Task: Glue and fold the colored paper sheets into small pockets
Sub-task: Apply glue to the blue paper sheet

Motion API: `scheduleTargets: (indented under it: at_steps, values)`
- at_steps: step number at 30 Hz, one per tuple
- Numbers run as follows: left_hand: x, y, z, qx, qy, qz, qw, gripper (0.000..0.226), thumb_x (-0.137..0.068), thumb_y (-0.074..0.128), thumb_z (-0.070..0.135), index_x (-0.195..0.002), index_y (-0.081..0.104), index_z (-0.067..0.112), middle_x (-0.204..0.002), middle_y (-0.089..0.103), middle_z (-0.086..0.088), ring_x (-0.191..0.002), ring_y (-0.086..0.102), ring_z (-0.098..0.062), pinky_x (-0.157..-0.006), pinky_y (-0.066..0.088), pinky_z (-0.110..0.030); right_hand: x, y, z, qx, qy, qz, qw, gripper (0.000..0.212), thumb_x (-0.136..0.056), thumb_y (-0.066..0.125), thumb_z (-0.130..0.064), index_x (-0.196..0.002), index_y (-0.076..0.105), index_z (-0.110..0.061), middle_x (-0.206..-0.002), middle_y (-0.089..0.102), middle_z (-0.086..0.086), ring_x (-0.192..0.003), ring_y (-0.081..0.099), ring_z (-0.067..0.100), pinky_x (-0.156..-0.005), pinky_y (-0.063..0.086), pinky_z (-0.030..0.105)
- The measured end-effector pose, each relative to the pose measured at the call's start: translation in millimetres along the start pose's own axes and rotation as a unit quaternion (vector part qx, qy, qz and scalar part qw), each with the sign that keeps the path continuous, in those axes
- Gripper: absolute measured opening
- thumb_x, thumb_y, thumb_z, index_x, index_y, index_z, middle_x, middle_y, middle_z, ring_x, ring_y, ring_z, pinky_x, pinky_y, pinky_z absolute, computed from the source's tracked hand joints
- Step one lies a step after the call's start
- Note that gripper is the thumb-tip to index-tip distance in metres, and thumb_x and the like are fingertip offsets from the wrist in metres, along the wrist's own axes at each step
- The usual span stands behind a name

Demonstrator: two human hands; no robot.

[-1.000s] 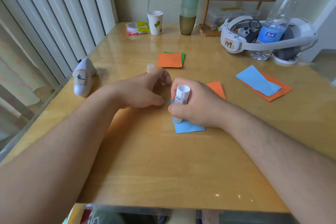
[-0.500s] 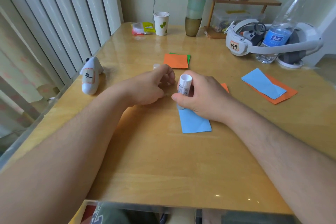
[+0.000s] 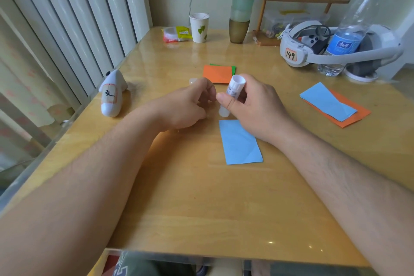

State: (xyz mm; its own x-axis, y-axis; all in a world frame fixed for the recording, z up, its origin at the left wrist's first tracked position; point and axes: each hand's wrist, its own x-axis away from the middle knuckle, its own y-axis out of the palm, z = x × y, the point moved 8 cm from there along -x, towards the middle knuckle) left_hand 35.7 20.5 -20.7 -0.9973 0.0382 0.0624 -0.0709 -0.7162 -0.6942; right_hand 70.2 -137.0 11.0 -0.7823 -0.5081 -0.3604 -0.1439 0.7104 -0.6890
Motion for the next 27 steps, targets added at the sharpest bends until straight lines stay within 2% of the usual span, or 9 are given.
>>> scheduleTargets:
  at_steps: [2, 4, 7, 11, 15, 18, 20, 25, 27]
  values:
    - [0.0, 1.6, 0.7, -0.009, 0.006, -0.001, 1.0, 0.035, -0.091, 0.058, 0.007, -0.112, 0.05, 0.035, -0.119, 0.065, 0.001, -0.113, 0.061, -0.025, -0.091, 0.056, -0.048, 1.5, 6.7, -0.7, 0.006, -0.001, -0.03, 1.0, 0.028, -0.097, 0.068, -0.047, -0.09, 0.056, -0.024, -0.068, 0.053, -0.01, -0.063, 0.049, -0.002, -0.055, 0.036, 0.016]
    - [-0.4, 3.1, 1.2, -0.029, 0.011, 0.001, 0.999, 0.031, -0.092, 0.06, 0.012, -0.111, 0.052, 0.035, -0.117, 0.066, 0.0, -0.111, 0.062, -0.025, -0.097, 0.053, -0.051, 2.6, 11.0, -0.4, 0.018, -0.003, -0.053, 0.998, 0.027, -0.097, 0.068, -0.047, -0.084, 0.051, -0.03, -0.069, 0.053, -0.009, -0.063, 0.048, 0.0, -0.056, 0.036, 0.018]
    - [-1.3, 3.7, 2.0, -0.057, 0.022, 0.011, 0.998, 0.023, -0.094, 0.061, 0.018, -0.109, 0.055, 0.034, -0.112, 0.064, 0.004, -0.107, 0.06, -0.022, -0.096, 0.051, -0.049, 2.7, 11.0, -1.0, 0.018, -0.006, -0.063, 0.998, 0.031, -0.097, 0.069, -0.046, -0.079, 0.046, -0.033, -0.068, 0.051, -0.009, -0.063, 0.047, 0.0, -0.056, 0.035, 0.018]
    - [-0.7, 6.2, 7.2, -0.087, 0.041, 0.016, 0.995, 0.015, -0.096, 0.06, 0.024, -0.098, 0.053, 0.037, -0.108, 0.06, 0.008, -0.104, 0.054, -0.021, -0.093, 0.049, -0.042, 4.2, 12.1, -3.3, 0.015, -0.012, -0.084, 0.996, 0.027, -0.096, 0.07, -0.046, -0.084, 0.052, -0.028, -0.067, 0.05, -0.01, -0.062, 0.046, 0.0, -0.054, 0.034, 0.019]
    - [1.2, 8.1, 11.8, -0.125, 0.05, 0.017, 0.991, 0.021, -0.098, 0.059, 0.031, -0.087, 0.044, 0.042, -0.102, 0.05, 0.015, -0.105, 0.044, -0.02, -0.084, 0.035, -0.034, 7.8, 11.8, -5.0, 0.006, -0.012, -0.103, 0.995, 0.024, -0.093, 0.072, -0.044, -0.086, 0.057, -0.028, -0.067, 0.053, -0.01, -0.062, 0.046, 0.003, -0.054, 0.034, 0.019]
    - [2.3, 10.7, 12.0, -0.143, 0.047, 0.009, 0.989, 0.012, -0.098, 0.058, 0.036, -0.099, 0.047, 0.04, -0.11, 0.048, 0.011, -0.111, 0.039, -0.018, -0.09, 0.032, -0.032, 14.3, 13.0, -7.3, -0.012, -0.02, -0.122, 0.992, 0.024, -0.091, 0.075, -0.041, -0.084, 0.058, -0.027, -0.069, 0.057, -0.005, -0.062, 0.046, 0.006, -0.054, 0.035, 0.02]
    - [3.3, 12.4, 12.1, -0.138, 0.039, 0.001, 0.99, 0.015, -0.096, 0.059, 0.037, -0.108, 0.049, 0.037, -0.116, 0.047, 0.011, -0.114, 0.037, -0.017, -0.092, 0.03, -0.031, 20.7, 13.7, -7.1, -0.028, -0.021, -0.139, 0.99, 0.025, -0.09, 0.077, -0.041, -0.086, 0.06, -0.022, -0.076, 0.064, 0.002, -0.063, 0.045, 0.007, -0.06, 0.04, 0.029]
    - [5.3, 13.9, 14.1, -0.135, 0.027, -0.006, 0.99, 0.02, -0.095, 0.063, 0.041, -0.112, 0.052, 0.035, -0.124, 0.047, 0.011, -0.117, 0.035, -0.018, -0.094, 0.029, -0.03, 37.6, 11.5, -10.4, -0.067, -0.043, -0.18, 0.981, 0.023, -0.088, 0.08, -0.036, -0.085, 0.062, -0.023, -0.078, 0.065, 0.002, -0.074, 0.055, 0.023, -0.064, 0.046, 0.036]
    - [5.1, 13.6, 12.5, -0.132, 0.022, -0.006, 0.991, 0.024, -0.095, 0.064, 0.041, -0.116, 0.053, 0.036, -0.126, 0.047, 0.011, -0.119, 0.035, -0.018, -0.096, 0.03, -0.03, 41.4, 11.0, -12.6, -0.078, -0.049, -0.192, 0.977, 0.024, -0.083, 0.079, -0.043, -0.085, 0.062, -0.025, -0.077, 0.064, 0.002, -0.073, 0.054, 0.025, -0.065, 0.046, 0.037]
